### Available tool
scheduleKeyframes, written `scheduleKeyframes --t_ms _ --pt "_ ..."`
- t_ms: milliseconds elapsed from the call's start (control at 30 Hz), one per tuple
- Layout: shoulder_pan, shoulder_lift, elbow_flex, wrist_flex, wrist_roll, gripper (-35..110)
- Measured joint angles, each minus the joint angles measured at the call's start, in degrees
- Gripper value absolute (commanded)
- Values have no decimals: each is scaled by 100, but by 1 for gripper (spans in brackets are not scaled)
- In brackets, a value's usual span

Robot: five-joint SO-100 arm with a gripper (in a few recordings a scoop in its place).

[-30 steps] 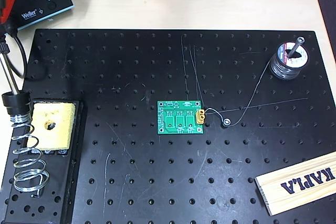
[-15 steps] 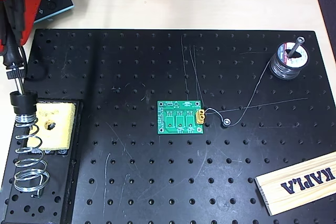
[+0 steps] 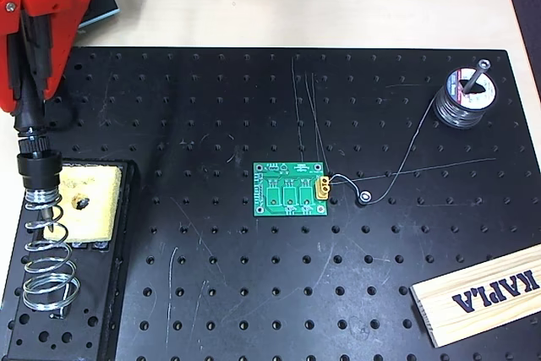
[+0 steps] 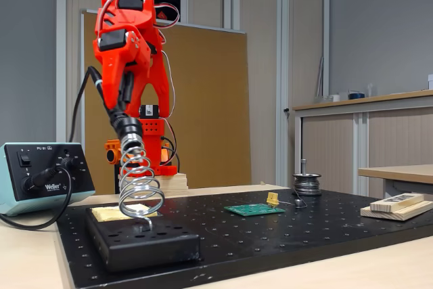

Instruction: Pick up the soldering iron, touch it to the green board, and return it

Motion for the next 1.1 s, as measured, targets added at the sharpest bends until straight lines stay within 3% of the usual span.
scheduleKeyframes --t_ms 533,867,1100 --pt "-1143 -1028 -642 -149 220 8" --pt "-1178 -1046 -571 -149 141 17" --pt "-747 211 -9 26 -176 21"
